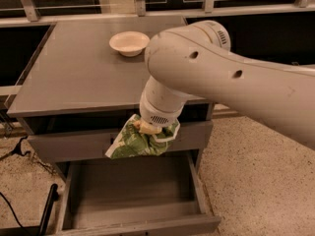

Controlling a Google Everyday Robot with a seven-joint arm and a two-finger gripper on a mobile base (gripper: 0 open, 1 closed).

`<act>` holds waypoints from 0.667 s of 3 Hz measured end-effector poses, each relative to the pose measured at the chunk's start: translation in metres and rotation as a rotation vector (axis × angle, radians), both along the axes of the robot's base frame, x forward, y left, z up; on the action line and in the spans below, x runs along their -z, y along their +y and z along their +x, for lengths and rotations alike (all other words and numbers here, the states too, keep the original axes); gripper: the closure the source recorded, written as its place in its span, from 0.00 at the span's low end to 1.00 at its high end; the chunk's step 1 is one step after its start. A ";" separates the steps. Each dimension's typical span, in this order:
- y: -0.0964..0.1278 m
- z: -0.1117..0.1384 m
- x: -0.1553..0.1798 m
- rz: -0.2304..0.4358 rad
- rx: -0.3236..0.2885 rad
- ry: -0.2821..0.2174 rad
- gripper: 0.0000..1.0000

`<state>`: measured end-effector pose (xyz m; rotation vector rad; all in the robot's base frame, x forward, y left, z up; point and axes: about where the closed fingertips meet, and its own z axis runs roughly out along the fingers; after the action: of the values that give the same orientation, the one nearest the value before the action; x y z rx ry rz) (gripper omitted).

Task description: Pick green jalapeno chip bag from middle drawer and place on counter

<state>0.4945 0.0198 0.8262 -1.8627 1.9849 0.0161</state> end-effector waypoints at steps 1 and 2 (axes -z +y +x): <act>0.000 0.000 0.000 0.000 0.000 0.000 1.00; 0.003 0.004 -0.016 -0.012 -0.008 -0.013 1.00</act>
Offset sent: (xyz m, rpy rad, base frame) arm 0.0109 0.0069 0.0357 -0.0284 -0.0273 0.0157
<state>0.4984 0.0230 0.8417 -1.8730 1.9734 -0.0059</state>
